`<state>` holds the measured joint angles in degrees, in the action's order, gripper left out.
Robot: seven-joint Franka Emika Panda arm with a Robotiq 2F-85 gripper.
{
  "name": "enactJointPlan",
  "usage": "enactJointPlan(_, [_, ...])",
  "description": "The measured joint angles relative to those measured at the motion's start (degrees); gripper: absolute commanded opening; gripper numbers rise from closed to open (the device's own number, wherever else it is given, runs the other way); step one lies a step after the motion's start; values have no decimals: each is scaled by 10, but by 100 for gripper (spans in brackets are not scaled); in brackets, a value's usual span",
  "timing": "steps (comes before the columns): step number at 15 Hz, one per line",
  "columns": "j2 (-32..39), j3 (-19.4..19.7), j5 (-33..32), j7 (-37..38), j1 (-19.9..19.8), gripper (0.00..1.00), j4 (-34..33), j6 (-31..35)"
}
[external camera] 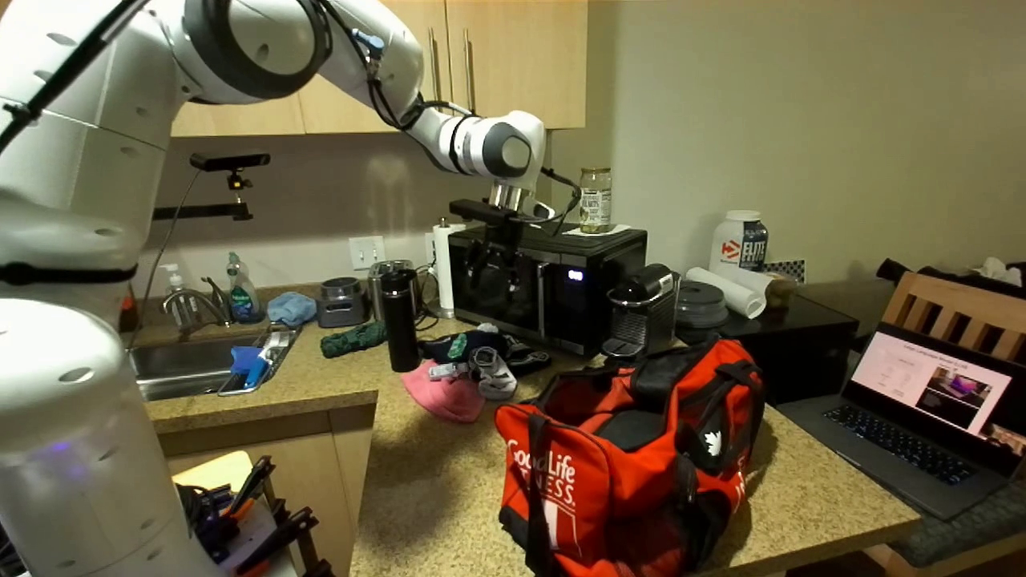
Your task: Pick up the pair of socks and put it in the bag
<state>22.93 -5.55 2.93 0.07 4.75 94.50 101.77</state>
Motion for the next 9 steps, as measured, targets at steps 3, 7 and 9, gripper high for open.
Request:
enactJointPlan(3, [-45, 0, 0, 0, 10, 100, 37, 21])
enactJointPlan(7, [-93, -2, 0, 1, 20, 100, 86, 55])
enactJointPlan(9, [-109, -4, 0, 2, 25, 100, 107, 71])
